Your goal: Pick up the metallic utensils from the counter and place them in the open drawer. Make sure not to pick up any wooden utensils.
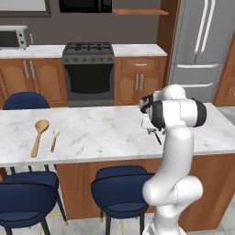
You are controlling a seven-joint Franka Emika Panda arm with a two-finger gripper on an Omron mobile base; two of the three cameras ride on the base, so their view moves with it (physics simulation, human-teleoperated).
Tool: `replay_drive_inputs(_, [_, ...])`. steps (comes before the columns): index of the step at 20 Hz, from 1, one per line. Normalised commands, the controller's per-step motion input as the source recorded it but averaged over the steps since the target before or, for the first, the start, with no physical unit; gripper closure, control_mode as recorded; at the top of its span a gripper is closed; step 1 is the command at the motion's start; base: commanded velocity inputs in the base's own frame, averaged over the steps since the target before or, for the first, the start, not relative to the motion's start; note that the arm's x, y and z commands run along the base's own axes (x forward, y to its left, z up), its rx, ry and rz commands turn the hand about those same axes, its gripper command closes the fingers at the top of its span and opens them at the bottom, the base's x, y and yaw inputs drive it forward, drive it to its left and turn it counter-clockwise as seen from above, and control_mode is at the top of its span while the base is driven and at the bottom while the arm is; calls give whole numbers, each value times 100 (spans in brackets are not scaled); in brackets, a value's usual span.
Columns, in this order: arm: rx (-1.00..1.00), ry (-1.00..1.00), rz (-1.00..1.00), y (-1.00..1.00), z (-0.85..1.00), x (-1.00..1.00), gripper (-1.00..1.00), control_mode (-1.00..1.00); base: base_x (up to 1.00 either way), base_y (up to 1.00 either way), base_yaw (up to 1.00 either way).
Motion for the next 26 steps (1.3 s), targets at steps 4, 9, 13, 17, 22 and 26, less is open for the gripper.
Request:
replay_drive_inputs(4, [0, 0, 9, 6, -35, -7, -100, -100, 0, 0, 0])
replay_drive_inputs(9, [-1, 0, 9, -1, -36, -2, -100, -100, 0, 0, 0])
replay_drive_inputs(13, [0, 0, 5, -6, -25, 0, -100, -100, 0, 0, 0])
replay_drive_inputs(17, [0, 1, 1, 0, -23, 0, 100, -100, 0, 0, 0])
replay_drive_inputs(22, [0, 1, 0, 0, -27, 0, 100, -100, 0, 0, 0])
replay_drive_inputs(26, [0, 0, 0, 0, -15, 0, 100, -100, 0, 0, 0])
